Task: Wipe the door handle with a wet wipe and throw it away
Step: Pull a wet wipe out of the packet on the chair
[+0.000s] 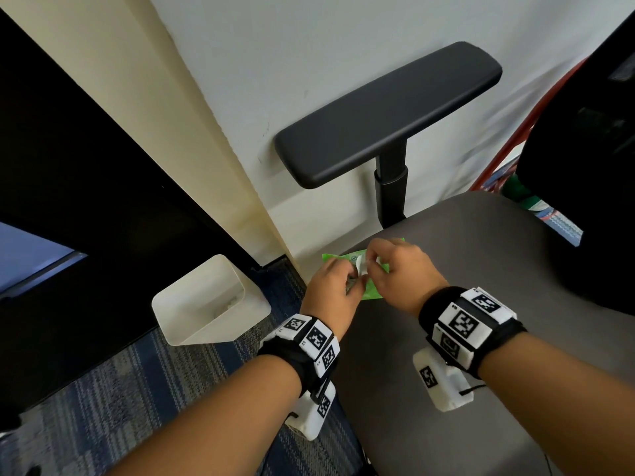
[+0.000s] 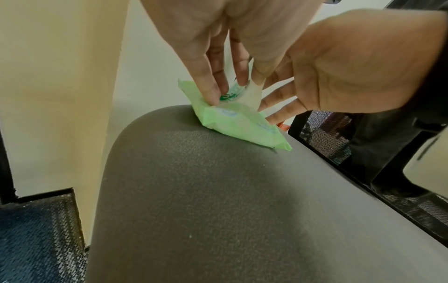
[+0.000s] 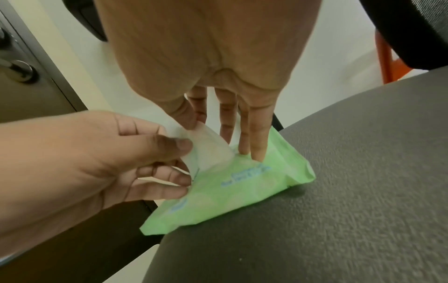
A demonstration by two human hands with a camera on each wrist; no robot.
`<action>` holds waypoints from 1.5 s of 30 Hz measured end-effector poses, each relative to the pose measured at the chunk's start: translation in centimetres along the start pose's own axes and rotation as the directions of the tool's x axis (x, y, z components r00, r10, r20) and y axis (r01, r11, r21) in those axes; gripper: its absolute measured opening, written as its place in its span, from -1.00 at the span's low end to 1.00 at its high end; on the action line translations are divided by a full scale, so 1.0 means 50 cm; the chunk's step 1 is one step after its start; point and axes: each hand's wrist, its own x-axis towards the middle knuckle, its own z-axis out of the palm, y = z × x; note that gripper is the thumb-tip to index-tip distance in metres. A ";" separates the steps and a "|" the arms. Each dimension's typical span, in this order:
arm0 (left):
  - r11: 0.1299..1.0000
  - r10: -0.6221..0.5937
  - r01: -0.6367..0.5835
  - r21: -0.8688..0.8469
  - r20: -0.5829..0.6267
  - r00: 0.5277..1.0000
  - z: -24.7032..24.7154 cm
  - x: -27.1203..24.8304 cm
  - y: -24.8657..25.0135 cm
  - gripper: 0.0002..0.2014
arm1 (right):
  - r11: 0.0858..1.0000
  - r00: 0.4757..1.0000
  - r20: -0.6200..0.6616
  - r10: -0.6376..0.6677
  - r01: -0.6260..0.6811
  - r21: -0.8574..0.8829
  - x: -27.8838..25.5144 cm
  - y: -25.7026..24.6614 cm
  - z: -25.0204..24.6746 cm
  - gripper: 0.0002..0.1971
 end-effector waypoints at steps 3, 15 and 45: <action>1.000 -0.001 0.001 -0.003 -0.011 1.000 0.000 0.001 0.000 -0.81 | 0.997 0.998 0.050 0.039 -0.042 0.069 0.003 0.002 -0.010 -0.93; 0.999 0.006 -0.005 0.034 -0.026 1.000 0.004 -0.002 0.001 -0.82 | 0.987 0.988 0.149 0.037 -0.060 0.152 0.011 0.011 -0.026 -0.81; 0.997 -0.083 0.083 -0.004 0.018 0.996 -0.006 -0.009 0.016 -0.87 | 0.988 0.993 0.033 0.113 -0.116 0.106 0.004 -0.001 -0.031 -0.73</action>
